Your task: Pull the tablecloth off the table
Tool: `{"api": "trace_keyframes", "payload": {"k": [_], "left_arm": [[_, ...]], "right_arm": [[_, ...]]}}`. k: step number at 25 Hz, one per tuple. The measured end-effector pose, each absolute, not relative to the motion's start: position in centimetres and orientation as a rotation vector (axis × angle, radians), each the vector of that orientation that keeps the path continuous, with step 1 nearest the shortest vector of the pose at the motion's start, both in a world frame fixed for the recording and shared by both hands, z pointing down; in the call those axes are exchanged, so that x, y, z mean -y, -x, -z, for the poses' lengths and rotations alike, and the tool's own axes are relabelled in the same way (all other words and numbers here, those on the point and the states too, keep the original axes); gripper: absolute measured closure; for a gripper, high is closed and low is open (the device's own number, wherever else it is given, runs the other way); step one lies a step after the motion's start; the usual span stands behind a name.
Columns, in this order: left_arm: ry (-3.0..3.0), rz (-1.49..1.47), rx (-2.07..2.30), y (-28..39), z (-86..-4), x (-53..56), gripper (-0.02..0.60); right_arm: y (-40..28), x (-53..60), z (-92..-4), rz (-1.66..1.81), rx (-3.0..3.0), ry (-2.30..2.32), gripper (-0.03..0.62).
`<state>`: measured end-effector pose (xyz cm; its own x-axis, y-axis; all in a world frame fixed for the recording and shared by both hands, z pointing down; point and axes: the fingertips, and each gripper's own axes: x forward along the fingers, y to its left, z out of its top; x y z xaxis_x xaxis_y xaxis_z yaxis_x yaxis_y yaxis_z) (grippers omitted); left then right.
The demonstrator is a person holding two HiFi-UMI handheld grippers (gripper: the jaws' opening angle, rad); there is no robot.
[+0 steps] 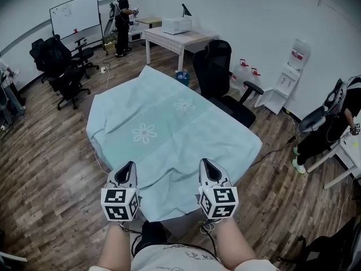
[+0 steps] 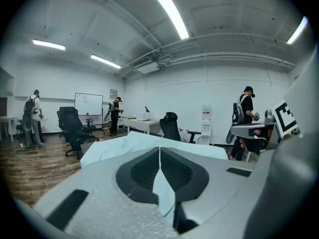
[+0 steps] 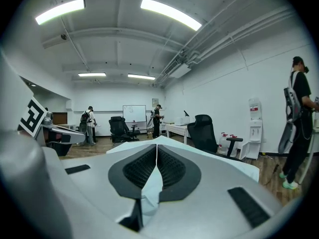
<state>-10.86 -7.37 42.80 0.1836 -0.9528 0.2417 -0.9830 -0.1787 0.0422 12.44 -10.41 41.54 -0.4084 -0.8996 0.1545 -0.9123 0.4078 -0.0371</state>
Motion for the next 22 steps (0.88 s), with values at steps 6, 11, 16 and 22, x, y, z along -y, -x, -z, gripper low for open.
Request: {"api": "trace_keyframes", "payload": {"k": [6,11,16,22], "left_arm": [[-2.211,-0.275,1.889,16.6,-46.4,15.6,0.571],[-2.162,-0.310,1.882,21.4,-49.2,23.5,0.569],[-2.137,-0.436,1.883,25.6,-52.8,30.2,0.441],[-2.062,-0.588,1.825,30.2,-59.0,37.6,0.374]], "right_arm": [[-12.9,18.0,-43.4,-0.199,2.436,-1.754,0.579],[-14.0,24.7,-45.4,-0.258,2.349,-1.814,0.579],[-15.9,30.5,-48.2,-0.330,2.277,-1.859,0.563],[-19.7,36.8,-54.6,-0.278,2.123,-1.811,0.447]]}}
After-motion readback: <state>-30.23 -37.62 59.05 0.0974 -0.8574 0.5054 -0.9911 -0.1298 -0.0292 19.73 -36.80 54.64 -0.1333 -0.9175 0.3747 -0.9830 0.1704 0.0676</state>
